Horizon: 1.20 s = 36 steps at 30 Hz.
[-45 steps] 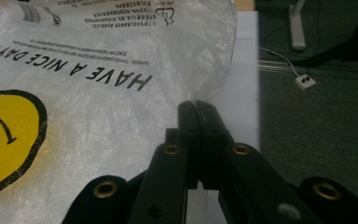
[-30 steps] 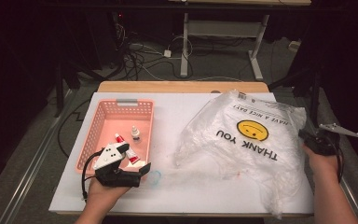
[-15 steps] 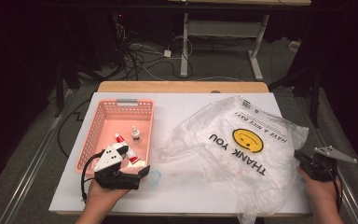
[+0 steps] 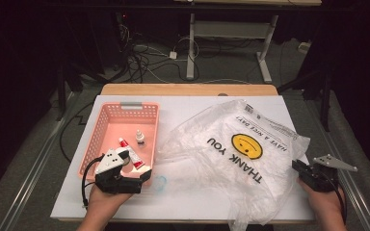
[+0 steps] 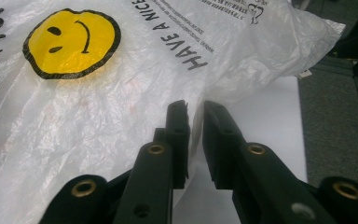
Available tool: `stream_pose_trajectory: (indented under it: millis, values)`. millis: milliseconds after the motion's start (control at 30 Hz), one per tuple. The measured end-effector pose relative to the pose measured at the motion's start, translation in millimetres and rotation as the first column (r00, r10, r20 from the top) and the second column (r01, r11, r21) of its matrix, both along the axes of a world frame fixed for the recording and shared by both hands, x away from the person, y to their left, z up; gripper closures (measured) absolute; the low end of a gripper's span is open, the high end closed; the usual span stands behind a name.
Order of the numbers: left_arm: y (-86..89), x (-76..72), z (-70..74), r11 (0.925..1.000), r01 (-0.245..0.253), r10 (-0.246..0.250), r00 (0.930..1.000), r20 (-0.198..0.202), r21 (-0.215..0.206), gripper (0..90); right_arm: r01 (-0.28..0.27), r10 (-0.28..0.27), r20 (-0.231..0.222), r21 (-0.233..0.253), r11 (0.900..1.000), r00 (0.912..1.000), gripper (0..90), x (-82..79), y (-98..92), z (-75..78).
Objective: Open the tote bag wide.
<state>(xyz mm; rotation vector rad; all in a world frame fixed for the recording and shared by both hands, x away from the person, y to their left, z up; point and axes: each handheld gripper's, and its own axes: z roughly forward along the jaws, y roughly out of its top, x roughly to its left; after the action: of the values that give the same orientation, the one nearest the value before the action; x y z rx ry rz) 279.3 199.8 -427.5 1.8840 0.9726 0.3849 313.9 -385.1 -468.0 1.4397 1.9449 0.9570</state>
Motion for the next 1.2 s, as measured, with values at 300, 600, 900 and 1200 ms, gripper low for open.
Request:
stream_pose_trajectory:
  millis: [300, 600, 900, 1200]
  values:
    - [-0.4, -0.3, -0.1, 1.0000, 0.008, -0.008, 0.9999, 0.006, 0.003, 0.0, -0.049, 0.049, -0.009, 0.017, 0.999, 0.9988, 77.2, 1.9, 10.1, 1.4]
    - [-0.7, 0.4, -2.0, 0.9998, 0.020, -0.020, 0.9996, 0.020, -0.007, 0.0, -0.082, 0.081, 0.036, 0.039, 0.996, 0.9961, 53.6, -5.5, 14.9, 10.7]
    - [-5.5, -1.3, -1.8, 0.9998, 0.016, -0.016, 0.9999, 0.002, -0.011, 0.0, -0.142, 0.115, 0.186, 0.137, 0.980, 0.9757, 25.9, -17.9, 11.3, 33.2]
    - [-8.3, -1.8, -3.2, 0.9995, 0.026, -0.026, 0.9996, 0.010, -0.017, 0.0, -0.229, 0.207, 0.171, 0.121, 0.966, 0.9633, 0.0, -10.5, 39.8, 28.8]
